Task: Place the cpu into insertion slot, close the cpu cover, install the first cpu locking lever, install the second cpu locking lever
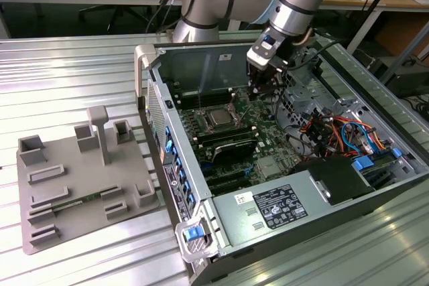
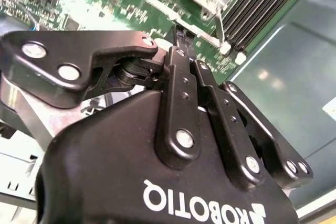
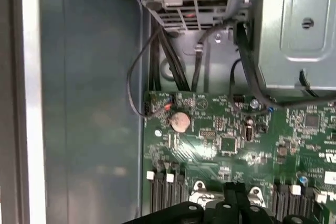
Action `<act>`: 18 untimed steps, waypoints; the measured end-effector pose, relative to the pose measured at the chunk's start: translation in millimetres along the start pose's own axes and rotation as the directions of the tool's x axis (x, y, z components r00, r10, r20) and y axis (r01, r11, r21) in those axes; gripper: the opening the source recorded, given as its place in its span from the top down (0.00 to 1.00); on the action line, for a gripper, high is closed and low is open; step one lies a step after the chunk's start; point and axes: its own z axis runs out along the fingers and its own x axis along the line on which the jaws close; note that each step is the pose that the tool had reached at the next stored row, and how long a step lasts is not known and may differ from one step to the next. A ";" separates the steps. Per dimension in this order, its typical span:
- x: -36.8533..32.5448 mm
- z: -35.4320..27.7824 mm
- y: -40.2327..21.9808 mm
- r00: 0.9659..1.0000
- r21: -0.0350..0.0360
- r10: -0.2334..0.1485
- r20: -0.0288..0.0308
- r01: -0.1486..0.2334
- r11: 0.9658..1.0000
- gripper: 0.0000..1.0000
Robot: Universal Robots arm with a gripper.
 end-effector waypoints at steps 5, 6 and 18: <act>-0.4 2.4 -18.2 1.000 -0.002 0.000 -0.001 0.000 1.000 0.89; -0.4 2.7 -19.6 1.000 -0.002 0.000 -0.001 0.000 1.000 0.89; -1.2 16.3 -46.0 1.000 -0.003 -0.023 0.002 0.023 1.000 0.89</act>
